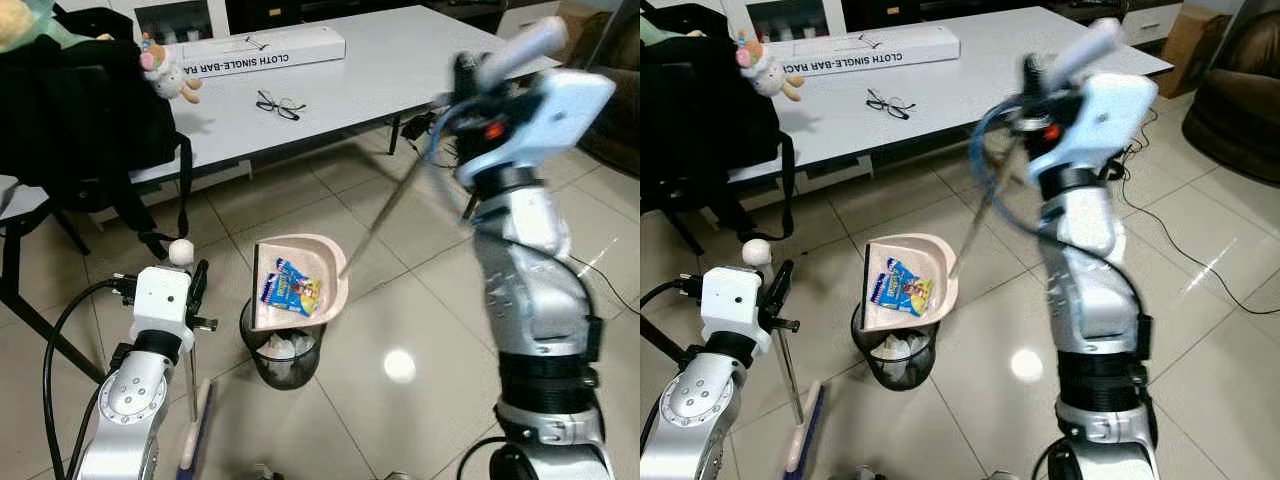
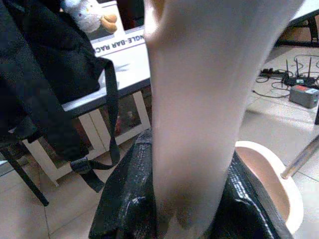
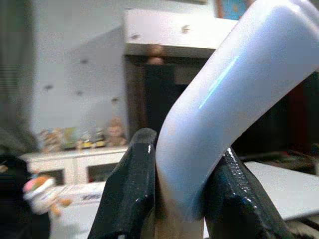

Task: Sweep floor

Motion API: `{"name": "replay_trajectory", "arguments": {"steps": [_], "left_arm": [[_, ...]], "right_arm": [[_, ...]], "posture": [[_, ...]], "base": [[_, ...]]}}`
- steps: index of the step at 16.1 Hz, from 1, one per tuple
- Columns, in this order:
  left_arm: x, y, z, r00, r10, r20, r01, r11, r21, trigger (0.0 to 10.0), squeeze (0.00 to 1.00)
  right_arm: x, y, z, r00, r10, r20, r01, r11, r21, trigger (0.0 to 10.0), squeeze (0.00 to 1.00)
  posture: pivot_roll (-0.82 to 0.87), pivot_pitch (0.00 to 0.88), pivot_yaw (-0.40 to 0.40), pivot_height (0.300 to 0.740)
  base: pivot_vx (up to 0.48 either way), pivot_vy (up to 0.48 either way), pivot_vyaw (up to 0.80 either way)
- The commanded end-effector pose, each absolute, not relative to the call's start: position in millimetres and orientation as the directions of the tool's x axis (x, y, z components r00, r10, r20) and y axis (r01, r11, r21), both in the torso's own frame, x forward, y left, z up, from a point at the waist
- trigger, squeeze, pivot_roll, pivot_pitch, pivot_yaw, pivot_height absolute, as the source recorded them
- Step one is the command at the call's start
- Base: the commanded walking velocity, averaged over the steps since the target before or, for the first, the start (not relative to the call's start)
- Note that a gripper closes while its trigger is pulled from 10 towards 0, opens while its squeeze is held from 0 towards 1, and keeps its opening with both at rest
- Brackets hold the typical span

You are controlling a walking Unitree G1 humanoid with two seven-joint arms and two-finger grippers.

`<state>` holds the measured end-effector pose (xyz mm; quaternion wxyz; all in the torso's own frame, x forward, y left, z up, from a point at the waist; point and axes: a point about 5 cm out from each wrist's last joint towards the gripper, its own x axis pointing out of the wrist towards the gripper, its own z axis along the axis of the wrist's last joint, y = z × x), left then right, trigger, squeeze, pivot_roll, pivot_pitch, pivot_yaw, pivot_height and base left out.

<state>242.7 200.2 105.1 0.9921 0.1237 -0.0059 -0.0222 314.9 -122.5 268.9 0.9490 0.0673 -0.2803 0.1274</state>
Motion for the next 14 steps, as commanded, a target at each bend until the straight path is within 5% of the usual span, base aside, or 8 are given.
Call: {"name": "replay_trajectory", "arguments": {"steps": [1, 7, 14], "left_arm": [[244, 200, 109, 0.998, -0.05, 0.028, 0.041, 0.965, 0.261, 10.0, 0.0], [244, 197, 108, 0.998, -0.066, 0.022, 0.057, 0.962, 0.266, 10.0, 0.0], [245, 193, 106, 0.996, -0.086, 0.01, 0.08, 0.96, 0.27, 10.0, 0.0]], "right_arm": [[309, -114, 274, 0.747, 0.265, 0.61, -0.315, 0.949, -0.028, 10.0, 0.0], [291, -74, 263, 0.575, 0.542, 0.612, -0.433, 0.837, -0.334, 10.0, 0.0], [272, -43, 240, 0.46, 0.688, 0.561, -0.521, 0.721, -0.457, 10.0, 0.0]], "posture": [[0.02, 0.053, 0.011, 0.74], [0.02, 0.059, 0.015, 0.74], [0.02, 0.059, 0.015, 0.74]], "base": [[0.0, 0.0, 0.0], [0.0, 0.0, 0.0], [0.0, 0.0, 0.0]]}}
